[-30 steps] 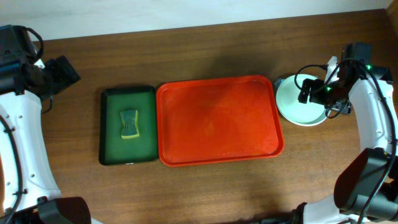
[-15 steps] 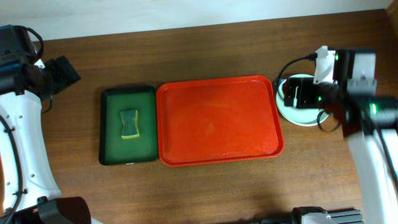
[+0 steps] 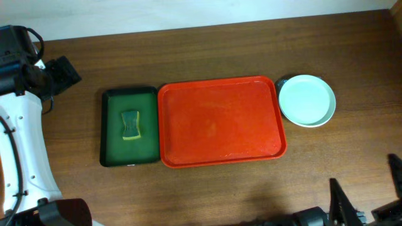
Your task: Clean dirty plates on tray and stack at the side
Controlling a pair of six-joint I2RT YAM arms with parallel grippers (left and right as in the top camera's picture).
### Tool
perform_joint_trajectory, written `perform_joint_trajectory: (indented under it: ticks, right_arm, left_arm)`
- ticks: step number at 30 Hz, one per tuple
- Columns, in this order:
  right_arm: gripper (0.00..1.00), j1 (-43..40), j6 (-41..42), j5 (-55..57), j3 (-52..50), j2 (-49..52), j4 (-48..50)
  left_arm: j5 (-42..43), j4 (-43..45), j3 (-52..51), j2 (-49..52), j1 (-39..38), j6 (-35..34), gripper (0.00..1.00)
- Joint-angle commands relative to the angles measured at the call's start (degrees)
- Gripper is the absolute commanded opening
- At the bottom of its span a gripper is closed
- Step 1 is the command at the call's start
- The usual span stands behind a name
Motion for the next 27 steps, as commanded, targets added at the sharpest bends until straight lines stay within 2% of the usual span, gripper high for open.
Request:
perform_joint_trajectory:
  ticks: [1, 4, 7, 9, 15, 16, 22, 27]
  right_arm:
    - [0.98, 0.2, -1.0, -0.2, -15.2, -5.8, 11.9]
    - [0.98, 0.2, -0.7, -0.7, -35.4, -9.0, 38.1]
    - [0.98, 0.0, -0.8, -0.3, -50.1, -10.4, 54.9]
    - [0.98, -1.0, -0.8, -0.3, -56.7, -11.8, 59.8]
    - [0.98, -4.0, -0.8, 0.1, -67.0, -12.1, 60.0]
    - [0.98, -4.3, -0.8, 0.1, -68.1, -12.1, 58.6]
    - [0.98, -5.9, -0.8, 0.1, -68.1, -12.1, 36.4]
    - [0.98, -5.8, -0.8, -0.1, -68.1, -12.1, 36.7]
  left_arm:
    - [-0.3, -0.1, -0.2, 0.3, 0.2, -0.5, 0.99]
    - [-0.3, -0.1, -0.2, 0.3, 0.2, -0.5, 0.99]
    - [-0.3, -0.1, -0.2, 0.3, 0.2, -0.5, 0.99]
    - [-0.3, -0.1, -0.2, 0.3, 0.2, -0.5, 0.99]
    - [-0.3, -0.1, -0.2, 0.3, 0.2, -0.5, 0.99]
    - [-0.3, -0.1, -0.2, 0.3, 0.2, -0.5, 0.99]
    - [-0.3, -0.1, -0.2, 0.3, 0.2, -0.6, 0.99]
    - [-0.3, -0.1, -0.2, 0.3, 0.2, -0.5, 0.99]
